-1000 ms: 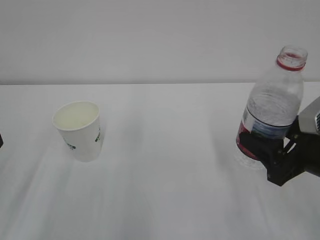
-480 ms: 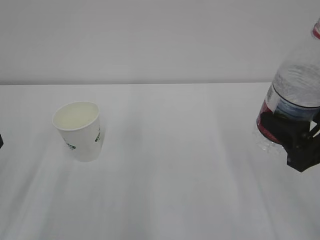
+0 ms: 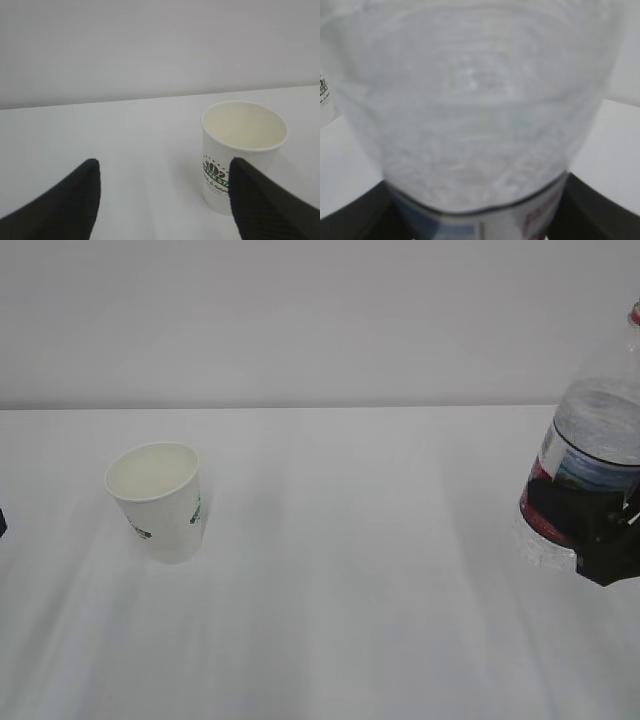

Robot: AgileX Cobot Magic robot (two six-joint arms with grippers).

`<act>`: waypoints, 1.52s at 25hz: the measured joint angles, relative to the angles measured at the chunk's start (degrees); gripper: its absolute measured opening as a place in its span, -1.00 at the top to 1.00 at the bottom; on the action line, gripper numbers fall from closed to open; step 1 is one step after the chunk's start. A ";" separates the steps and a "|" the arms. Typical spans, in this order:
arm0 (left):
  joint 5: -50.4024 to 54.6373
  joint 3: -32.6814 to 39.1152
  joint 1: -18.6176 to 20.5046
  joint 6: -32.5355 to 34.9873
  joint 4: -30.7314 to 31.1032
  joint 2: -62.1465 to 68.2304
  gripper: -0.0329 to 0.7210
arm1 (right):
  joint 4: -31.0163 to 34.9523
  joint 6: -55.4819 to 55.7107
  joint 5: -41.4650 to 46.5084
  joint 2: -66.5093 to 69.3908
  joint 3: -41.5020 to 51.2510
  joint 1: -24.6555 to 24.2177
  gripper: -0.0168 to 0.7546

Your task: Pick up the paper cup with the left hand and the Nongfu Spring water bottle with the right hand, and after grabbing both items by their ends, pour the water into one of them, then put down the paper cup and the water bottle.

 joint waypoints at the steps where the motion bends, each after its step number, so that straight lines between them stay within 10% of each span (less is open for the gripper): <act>1: 0.00 0.00 0.00 0.00 0.00 0.00 -0.62 | 0.00 0.30 0.00 0.00 0.00 0.00 -0.35; 38: -9.73 -7.99 0.00 0.94 15.17 28.17 -0.92 | -2.79 0.88 -2.96 0.00 0.00 0.00 -0.34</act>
